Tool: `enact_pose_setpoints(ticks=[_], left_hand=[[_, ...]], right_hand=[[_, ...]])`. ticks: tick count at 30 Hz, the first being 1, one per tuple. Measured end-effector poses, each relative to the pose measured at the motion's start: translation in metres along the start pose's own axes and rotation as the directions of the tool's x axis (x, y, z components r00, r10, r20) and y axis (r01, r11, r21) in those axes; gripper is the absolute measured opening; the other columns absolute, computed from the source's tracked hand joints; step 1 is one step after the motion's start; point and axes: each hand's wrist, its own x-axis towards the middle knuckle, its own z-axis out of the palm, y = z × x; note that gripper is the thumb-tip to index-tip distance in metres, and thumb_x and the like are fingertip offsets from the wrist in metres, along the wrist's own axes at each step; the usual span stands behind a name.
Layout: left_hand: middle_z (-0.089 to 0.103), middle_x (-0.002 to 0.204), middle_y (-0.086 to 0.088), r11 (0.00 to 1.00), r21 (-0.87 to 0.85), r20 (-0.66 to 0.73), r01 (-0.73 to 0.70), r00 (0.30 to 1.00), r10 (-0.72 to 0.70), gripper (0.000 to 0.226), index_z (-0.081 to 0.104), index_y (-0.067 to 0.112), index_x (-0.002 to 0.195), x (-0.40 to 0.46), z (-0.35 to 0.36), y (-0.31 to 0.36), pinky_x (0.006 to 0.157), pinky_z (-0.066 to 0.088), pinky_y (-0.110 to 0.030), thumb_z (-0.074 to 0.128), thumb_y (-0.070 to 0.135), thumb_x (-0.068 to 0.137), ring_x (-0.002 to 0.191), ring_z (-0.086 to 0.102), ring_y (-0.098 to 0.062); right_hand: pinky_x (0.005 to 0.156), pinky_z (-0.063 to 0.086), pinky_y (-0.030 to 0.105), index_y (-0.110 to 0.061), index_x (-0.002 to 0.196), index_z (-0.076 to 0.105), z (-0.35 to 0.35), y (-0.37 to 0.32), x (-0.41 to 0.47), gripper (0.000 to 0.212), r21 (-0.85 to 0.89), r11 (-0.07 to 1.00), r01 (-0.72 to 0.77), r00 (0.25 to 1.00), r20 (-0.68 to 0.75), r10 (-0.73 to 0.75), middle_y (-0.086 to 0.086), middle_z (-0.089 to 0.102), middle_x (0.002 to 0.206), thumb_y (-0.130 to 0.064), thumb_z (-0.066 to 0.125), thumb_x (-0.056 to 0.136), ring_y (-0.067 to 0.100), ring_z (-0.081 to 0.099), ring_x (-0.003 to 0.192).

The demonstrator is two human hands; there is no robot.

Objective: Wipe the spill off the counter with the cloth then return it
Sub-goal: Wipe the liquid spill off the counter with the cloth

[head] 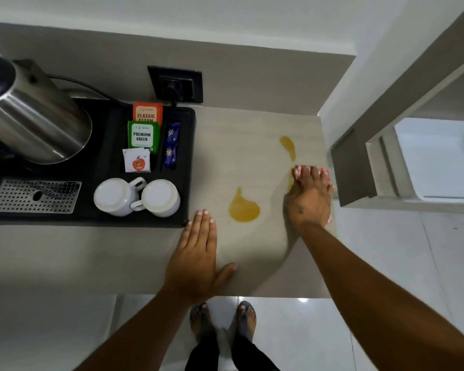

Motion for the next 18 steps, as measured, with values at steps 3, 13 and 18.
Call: enact_pose_setpoints(ticks=[3,13,18], left_hand=[[0.011,0.168,-0.028,1.0,-0.001,-0.021,-0.014,1.0,0.014,0.101,0.017,-0.007,0.158,0.001,0.003,-0.001,0.126,0.019,-0.057,0.036,0.071,0.096,0.159,0.003,-0.038],[0.012,0.169,-0.025,0.999,0.035,-0.053,0.003,0.999,-0.001,0.105,0.017,-0.004,0.158,0.001,0.007,-0.002,0.128,0.012,-0.05,0.041,0.074,0.093,0.159,0.0,-0.034],[0.009,0.17,-0.023,1.0,-0.001,-0.027,0.024,0.999,-0.024,0.102,0.013,-0.003,0.16,0.002,0.006,0.0,0.128,0.015,-0.051,0.037,0.072,0.094,0.159,-0.001,-0.033]], right_hand=[[0.123,0.017,0.052,-0.017,0.13,0.054,-0.006,-0.01,0.054,0.038,-0.008,1.0,0.015,1.0,0.018,-0.015,0.012,0.05,0.144,-0.014,0.041,0.095,0.034,0.029,0.144],[0.126,0.003,0.045,-0.013,0.156,0.021,-0.008,-0.004,0.075,0.057,-0.071,0.944,0.324,0.928,0.219,-0.302,0.014,0.018,0.166,-0.024,0.034,0.101,0.033,0.006,0.154],[0.125,0.004,0.049,-0.015,0.154,0.025,-0.001,-0.021,0.119,0.062,-0.073,0.94,0.333,0.92,0.244,-0.307,0.014,0.019,0.165,-0.047,0.026,0.102,0.034,0.009,0.153]])
